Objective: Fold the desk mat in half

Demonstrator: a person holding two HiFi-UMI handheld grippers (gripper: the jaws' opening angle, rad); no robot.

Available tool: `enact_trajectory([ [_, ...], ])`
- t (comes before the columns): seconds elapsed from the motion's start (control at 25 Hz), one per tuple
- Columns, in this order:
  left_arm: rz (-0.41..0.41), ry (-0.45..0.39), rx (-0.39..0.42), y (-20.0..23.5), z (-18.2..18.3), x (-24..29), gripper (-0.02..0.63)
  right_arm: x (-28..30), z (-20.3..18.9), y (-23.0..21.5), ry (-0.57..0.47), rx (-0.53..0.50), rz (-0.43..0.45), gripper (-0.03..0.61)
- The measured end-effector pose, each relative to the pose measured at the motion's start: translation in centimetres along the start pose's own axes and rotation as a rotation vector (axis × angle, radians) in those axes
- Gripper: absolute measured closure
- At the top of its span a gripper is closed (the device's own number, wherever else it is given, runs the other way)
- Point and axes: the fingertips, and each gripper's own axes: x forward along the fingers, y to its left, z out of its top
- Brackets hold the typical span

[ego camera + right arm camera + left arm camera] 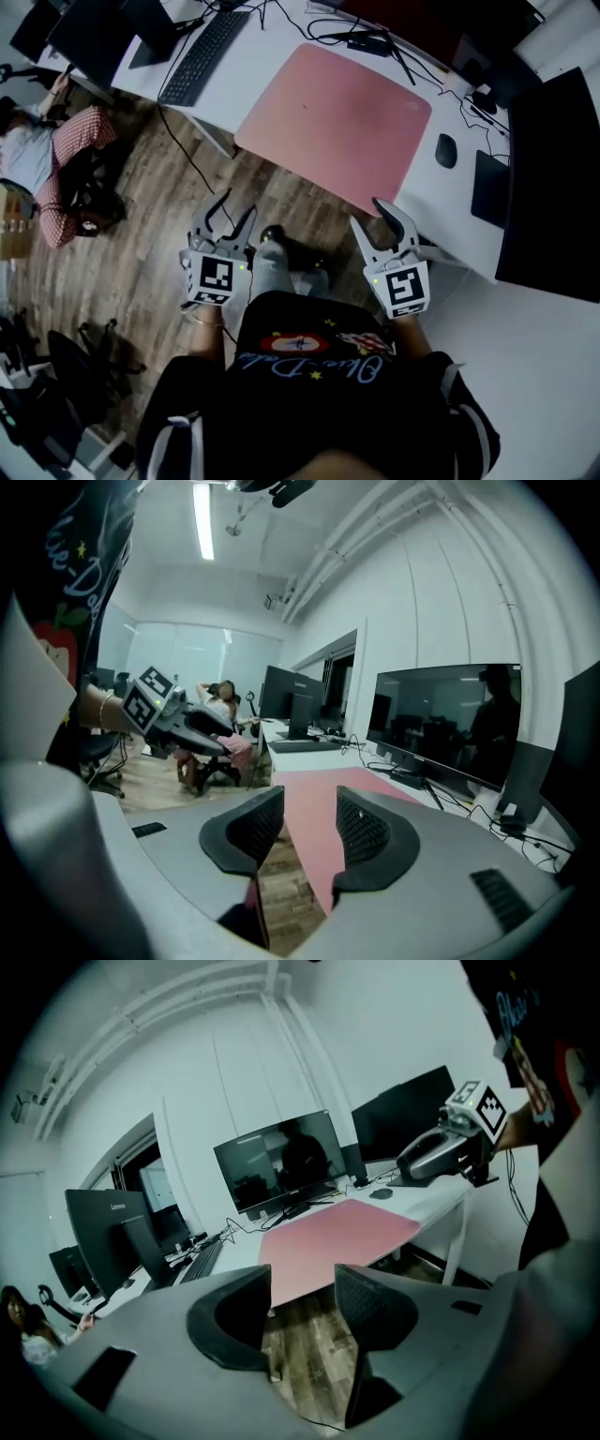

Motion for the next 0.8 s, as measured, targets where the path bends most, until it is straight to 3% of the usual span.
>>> enact_trajectory([
  [0.44,-0.113,0.13,0.304,3.1,-4.8,9.4,0.396,6.0,-3.8,0.4,0.227,-0.096,-0.08,0.405],
  [0.8,-0.202,0.212,0.5,3.6,-8.1,15.7,0.378,9.0,-8.1,-0.3,0.394,-0.146,-0.129,0.394],
])
